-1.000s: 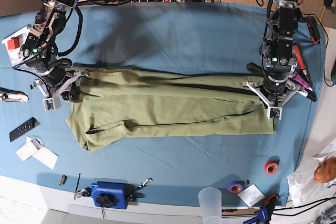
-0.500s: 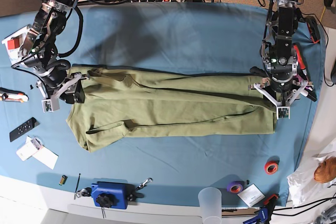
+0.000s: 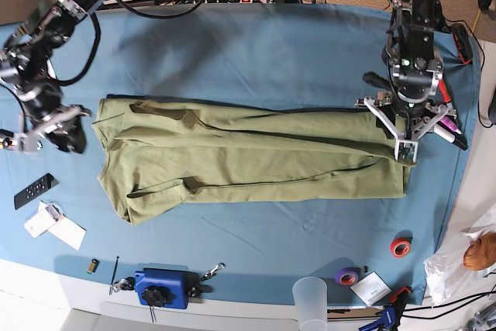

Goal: Layout the t-shirt on the table in an organized manner, then fold the t-shirt properly
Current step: 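Open both grippers and release the shirt corners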

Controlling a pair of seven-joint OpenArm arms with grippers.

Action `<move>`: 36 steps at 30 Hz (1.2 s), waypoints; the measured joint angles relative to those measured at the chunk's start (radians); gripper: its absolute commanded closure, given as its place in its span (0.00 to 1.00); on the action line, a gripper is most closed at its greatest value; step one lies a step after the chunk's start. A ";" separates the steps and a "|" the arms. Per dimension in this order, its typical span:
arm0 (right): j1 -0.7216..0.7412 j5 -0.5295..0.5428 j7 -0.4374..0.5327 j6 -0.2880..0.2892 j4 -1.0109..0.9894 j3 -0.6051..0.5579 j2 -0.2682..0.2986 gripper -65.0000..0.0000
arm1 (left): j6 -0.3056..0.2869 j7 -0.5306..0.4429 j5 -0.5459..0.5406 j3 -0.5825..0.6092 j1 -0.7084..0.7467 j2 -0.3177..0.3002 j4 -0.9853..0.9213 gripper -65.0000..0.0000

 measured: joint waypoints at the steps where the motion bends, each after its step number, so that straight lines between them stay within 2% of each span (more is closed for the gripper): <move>1: -0.012 0.003 -0.010 0.000 0.000 0.020 0.001 0.68 | -0.002 -0.017 0.018 -0.008 0.006 0.000 -0.003 0.63; 2: -0.032 0.007 -0.012 0.000 0.000 0.033 0.002 0.68 | -0.005 -0.018 0.034 -0.016 0.007 0.000 -0.007 0.63; 3: -0.055 0.013 -0.013 0.000 0.000 0.043 0.001 0.68 | -0.033 -0.024 0.050 -0.026 0.007 0.000 -0.013 0.63; 5: -0.104 0.011 -0.016 0.000 -0.001 0.045 0.002 0.68 | -0.137 -0.034 0.050 -0.039 0.006 -0.003 -0.025 0.63; 7: -0.146 0.015 -0.017 0.000 -0.001 0.043 0.000 0.68 | -0.186 -0.042 0.036 -0.037 0.007 -0.002 -0.043 0.63; 12: -0.182 0.017 -0.008 0.000 -0.001 0.044 -0.001 0.68 | -0.168 -0.067 0.041 -0.037 0.006 -0.003 -0.105 0.63; 17: -0.180 0.024 -0.005 0.000 -0.001 0.043 0.000 0.68 | -0.234 -0.047 0.052 -0.036 0.007 -0.019 -0.154 0.63; 22: -0.180 0.024 -0.013 0.000 -0.001 0.043 -0.002 0.68 | -0.236 -0.036 0.052 -0.036 0.006 -0.067 -0.154 0.63; 25: -0.180 0.034 -0.016 0.000 -0.001 0.031 -0.016 0.68 | -0.233 -0.036 0.008 -0.036 0.006 -0.082 -0.154 0.63; 29: -0.180 0.039 -0.017 0.000 -0.001 -0.045 -0.050 0.68 | -0.255 -0.044 -0.072 -0.036 0.007 -0.086 -0.154 0.63; 31: -0.180 0.037 -0.016 0.000 -0.001 -0.090 -0.051 0.68 | -0.253 -0.044 -0.070 -0.036 0.006 -0.084 -0.154 0.63; 36: -0.180 -0.049 0.025 -0.010 -0.005 -0.196 -0.051 0.68 | -0.237 -0.064 -0.063 -0.036 0.005 -0.085 -0.199 0.63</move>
